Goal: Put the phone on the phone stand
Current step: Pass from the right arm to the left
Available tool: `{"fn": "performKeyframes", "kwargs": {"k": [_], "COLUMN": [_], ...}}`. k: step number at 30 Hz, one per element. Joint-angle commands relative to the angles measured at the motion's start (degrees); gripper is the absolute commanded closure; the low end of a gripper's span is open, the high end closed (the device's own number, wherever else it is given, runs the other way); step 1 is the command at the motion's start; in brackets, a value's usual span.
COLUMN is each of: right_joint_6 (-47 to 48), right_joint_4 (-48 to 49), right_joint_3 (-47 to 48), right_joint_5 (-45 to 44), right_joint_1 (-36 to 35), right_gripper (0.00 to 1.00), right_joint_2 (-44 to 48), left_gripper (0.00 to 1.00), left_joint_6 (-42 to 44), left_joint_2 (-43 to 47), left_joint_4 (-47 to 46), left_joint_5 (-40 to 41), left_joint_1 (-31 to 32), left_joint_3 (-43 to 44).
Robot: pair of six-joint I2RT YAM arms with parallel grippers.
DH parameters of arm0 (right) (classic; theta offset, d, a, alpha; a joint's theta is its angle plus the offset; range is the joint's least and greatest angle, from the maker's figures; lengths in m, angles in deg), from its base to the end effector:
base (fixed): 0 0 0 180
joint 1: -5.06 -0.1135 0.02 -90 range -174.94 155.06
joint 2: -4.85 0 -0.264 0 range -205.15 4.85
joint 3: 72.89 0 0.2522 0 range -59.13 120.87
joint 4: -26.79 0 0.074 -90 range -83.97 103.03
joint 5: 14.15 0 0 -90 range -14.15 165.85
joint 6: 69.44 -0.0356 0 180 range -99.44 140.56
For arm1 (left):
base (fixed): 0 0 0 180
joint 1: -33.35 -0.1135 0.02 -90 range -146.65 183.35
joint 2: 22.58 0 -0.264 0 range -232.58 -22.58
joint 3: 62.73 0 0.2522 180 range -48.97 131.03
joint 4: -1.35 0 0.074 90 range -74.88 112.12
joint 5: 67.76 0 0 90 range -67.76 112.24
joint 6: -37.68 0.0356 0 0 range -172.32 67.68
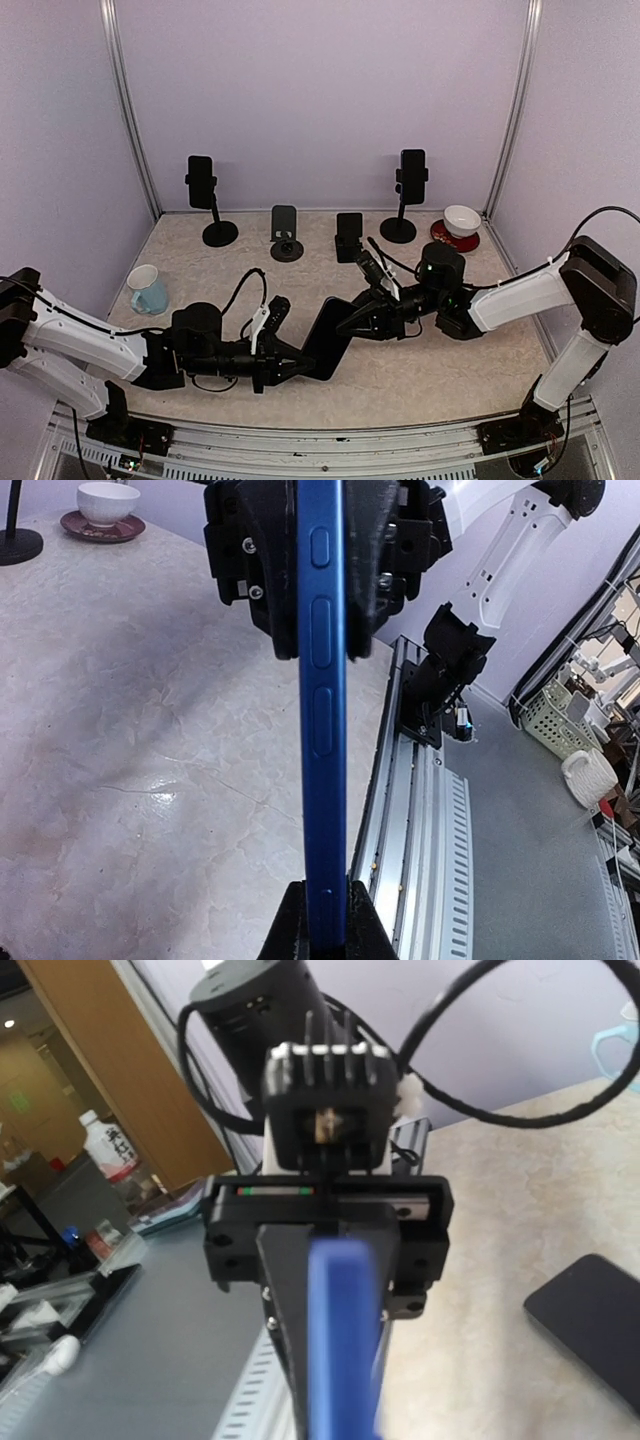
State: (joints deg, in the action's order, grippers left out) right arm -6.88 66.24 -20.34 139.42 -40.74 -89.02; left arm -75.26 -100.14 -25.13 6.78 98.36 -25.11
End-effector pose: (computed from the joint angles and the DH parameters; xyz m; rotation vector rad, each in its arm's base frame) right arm 0.1982 0.2495 0.2074 -1.2508 1.4836 1.7884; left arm 0.1020 -0.2413 0.1842 0.9167 1.7877 -1.2893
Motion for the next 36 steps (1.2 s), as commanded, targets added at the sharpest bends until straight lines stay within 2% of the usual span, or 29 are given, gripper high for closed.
{"fn": "performKeyframes", "kwargs": {"k": [1,10,11,12,13,19,24,28,36], "right_joint_6": [4.6,7.26,7.31,7.19,7.06,5.92,6.63,6.75,1.68], "right_joint_4": [-5.16,-16.46,-17.53,-18.46,-19.11,-24.78,-34.81,-38.75,-42.54], "right_joint_3": [2.59,5.62,5.9,6.14,6.47,7.97,9.41,9.63,9.51], "right_joint_5": [-2.17,-10.46,-11.22,-12.15,-12.82,-18.95,-34.18,-41.71,-41.39], "right_joint_1": [-1.32,-1.39,-1.33,-1.33,-1.38,-1.34,-1.35,-1.35,1.08], "right_gripper": [0.72,0.38,0.24,0.03,0.0,0.0,0.0,0.0,0.0], "right_joint_2": [1.95,3.26,3.44,3.69,3.95,5.86,10.22,13.1,15.83], "left_gripper": [1.0,1.0,1.0,1.0,1.0,1.0,1.0,1.0,1.0], "left_joint_6": [0.5,3.88,4.35,4.82,5.29,7.86,9.75,10.7,12.57], "left_joint_2": [1.02,7.21,7.59,7.8,8.0,8.84,9.97,11.2,12.2], "left_joint_4": [-1.23,-0.58,-0.26,-0.08,0.05,0.66,1.4,0.58,-0.4], "left_joint_5": [5.89,13.9,14.47,15.09,15.7,21.49,27.14,30.44,33.07], "left_joint_1": [-0.44,0.47,0.73,0.99,1.26,3.47,5.86,7.06,8.54], "left_joint_3": [0.57,-1.47,-1.45,-1.45,-1.46,-1.45,-1.57,-2.58,-3.18]}}
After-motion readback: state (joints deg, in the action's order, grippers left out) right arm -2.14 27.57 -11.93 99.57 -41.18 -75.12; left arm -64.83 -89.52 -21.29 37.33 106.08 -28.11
